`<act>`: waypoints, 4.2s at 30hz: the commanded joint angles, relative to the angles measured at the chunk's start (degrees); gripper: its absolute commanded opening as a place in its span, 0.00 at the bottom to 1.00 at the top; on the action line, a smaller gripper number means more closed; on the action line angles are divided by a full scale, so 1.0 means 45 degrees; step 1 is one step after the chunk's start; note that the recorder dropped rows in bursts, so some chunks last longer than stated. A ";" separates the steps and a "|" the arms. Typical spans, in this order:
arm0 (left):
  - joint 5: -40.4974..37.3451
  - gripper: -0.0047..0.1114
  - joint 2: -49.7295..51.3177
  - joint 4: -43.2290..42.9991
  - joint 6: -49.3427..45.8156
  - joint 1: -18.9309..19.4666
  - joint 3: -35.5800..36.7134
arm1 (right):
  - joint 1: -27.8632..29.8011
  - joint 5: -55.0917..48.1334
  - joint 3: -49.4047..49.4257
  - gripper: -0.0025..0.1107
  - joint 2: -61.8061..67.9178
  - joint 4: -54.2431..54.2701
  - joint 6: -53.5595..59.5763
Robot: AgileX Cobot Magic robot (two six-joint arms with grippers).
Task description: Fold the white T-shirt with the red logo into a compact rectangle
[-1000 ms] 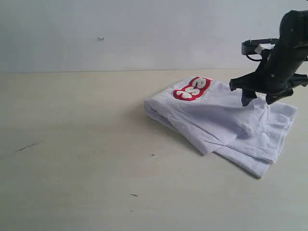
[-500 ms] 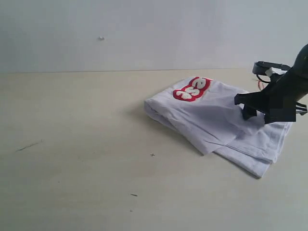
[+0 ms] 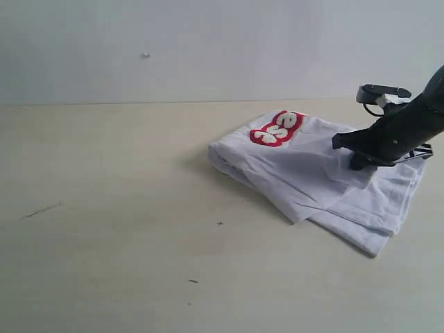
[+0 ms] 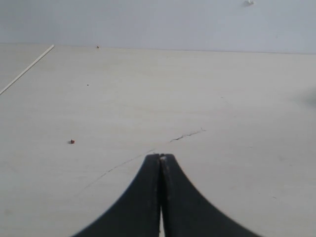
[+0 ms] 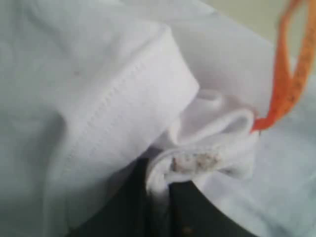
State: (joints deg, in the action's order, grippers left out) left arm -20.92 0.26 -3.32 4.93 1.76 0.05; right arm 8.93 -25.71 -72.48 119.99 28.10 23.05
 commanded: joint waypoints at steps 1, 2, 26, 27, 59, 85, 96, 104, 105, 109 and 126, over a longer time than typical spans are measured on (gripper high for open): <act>0.0143 0.04 -0.0058 0.0020 -0.0042 0.0054 -0.0011 | -0.0048 -0.0109 0.0053 0.02 -0.0303 0.0049 0.0590; 0.0143 0.04 -0.0058 0.0020 -0.0042 0.0054 -0.0011 | -0.0048 -0.0225 0.0053 0.02 -0.0418 0.0049 0.0617; 0.0143 0.04 -0.0058 0.0020 -0.0042 0.0054 -0.0011 | -0.0048 -0.6477 0.0029 0.02 -0.6701 -0.9249 -0.5820; 0.0143 0.04 -0.0058 0.0020 -0.0042 0.0054 -0.0011 | -0.0048 -0.6623 0.0029 0.02 -0.6557 -1.0114 -0.5946; 0.0143 0.04 -0.0058 0.0020 -0.0042 0.0054 -0.0011 | -0.0018 -0.9833 -0.0035 0.47 -0.0640 -2.1400 -1.3229; 0.0143 0.04 -0.0058 0.0020 -0.0042 0.0054 -0.0011 | -0.3171 -0.3467 -0.0875 0.02 0.0896 -0.1538 -0.1798; 0.0143 0.04 -0.0058 0.0020 -0.0042 0.0054 -0.0011 | -0.5161 -0.2433 -0.2049 0.24 0.0352 -0.1045 -0.1819; 0.0143 0.04 -0.0058 0.0020 -0.0042 0.0054 -0.0011 | -0.4589 -0.4607 -0.2538 0.51 -0.0008 -1.1337 -0.5512; 0.0148 0.04 -0.0058 0.0020 -0.0042 0.0054 -0.0011 | -0.4589 -0.4688 -0.2538 0.51 0.0197 -1.0869 -0.3809; 0.0148 0.04 -0.0058 0.0020 -0.0042 0.0054 -0.0011 | -0.4589 -0.3735 -0.2538 0.51 0.0514 -1.0961 -0.2767; 0.0148 0.04 -0.0058 0.0020 -0.0042 0.0054 -0.0011 | -0.5226 -0.3051 -0.3428 0.02 -0.0036 -1.1770 -0.2083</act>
State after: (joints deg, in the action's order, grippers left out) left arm -20.92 0.26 -3.32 4.93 1.76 0.05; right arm -12.90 -43.50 -86.28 123.24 -23.07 13.52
